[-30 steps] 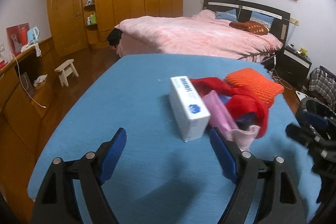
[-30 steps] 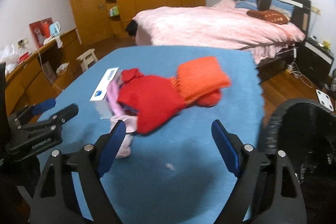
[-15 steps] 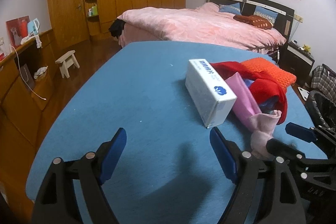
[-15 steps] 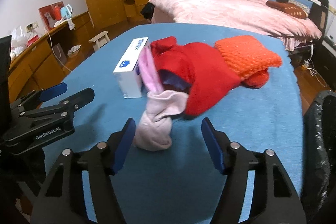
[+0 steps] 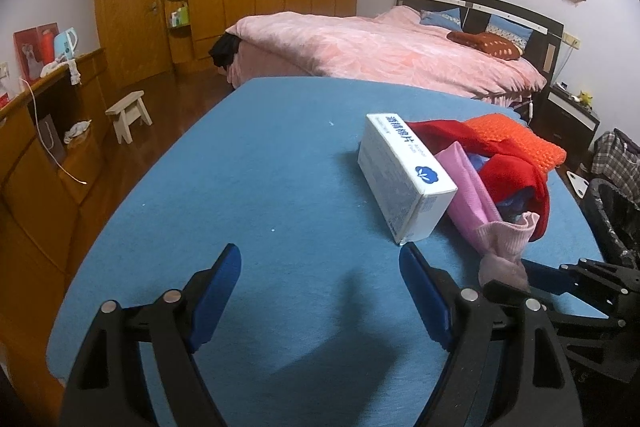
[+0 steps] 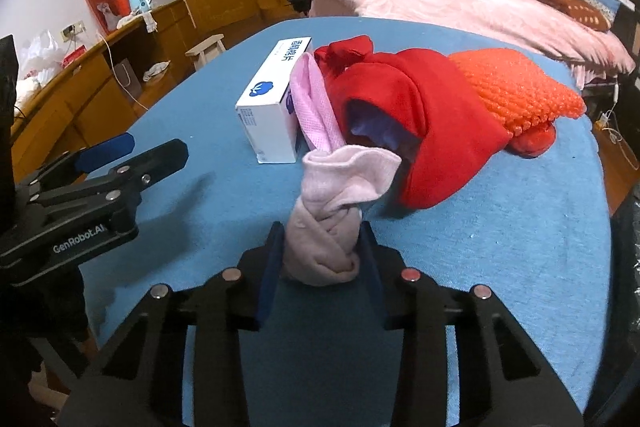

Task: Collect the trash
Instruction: 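Grasp the pink face mask with the left tool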

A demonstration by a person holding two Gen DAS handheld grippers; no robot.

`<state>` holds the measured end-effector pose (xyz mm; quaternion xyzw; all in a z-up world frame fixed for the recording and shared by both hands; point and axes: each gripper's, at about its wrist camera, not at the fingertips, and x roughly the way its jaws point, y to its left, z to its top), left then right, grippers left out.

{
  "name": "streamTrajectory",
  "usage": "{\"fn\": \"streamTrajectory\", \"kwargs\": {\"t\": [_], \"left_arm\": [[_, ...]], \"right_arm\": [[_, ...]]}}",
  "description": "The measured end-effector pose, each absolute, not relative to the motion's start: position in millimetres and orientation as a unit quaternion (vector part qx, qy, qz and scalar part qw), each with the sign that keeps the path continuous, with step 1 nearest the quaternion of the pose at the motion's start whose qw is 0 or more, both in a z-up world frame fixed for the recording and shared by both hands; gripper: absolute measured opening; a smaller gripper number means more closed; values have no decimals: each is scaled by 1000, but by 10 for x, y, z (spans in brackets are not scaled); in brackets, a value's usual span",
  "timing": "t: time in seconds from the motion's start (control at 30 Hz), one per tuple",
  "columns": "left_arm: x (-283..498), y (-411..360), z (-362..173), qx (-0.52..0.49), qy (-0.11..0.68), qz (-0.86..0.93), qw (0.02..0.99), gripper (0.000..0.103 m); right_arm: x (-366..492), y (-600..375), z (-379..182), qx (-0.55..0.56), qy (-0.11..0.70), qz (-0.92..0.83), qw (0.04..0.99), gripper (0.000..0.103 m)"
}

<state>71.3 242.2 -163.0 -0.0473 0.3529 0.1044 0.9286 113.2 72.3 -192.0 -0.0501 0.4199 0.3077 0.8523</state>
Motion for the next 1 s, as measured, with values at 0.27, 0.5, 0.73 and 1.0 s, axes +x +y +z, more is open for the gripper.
{"fn": "streamTrajectory", "kwargs": {"t": [0.27, 0.5, 0.73, 1.0], "left_arm": [[745, 2301, -1569, -48, 347, 95, 932, 80], [855, 2138, -1528, -46, 343, 79, 935, 80], [1079, 1973, -1542, -49, 340, 67, 937, 76], [1312, 1953, -1640, -56, 349, 78, 932, 64]], "right_arm": [[1103, 504, -1602, -40, 388, 302, 870, 36], [1236, 224, -1443, -28, 371, 275, 887, 36], [1417, 17, -1479, -17, 375, 251, 892, 36], [1473, 11, -1517, -21, 376, 249, 892, 36]]}}
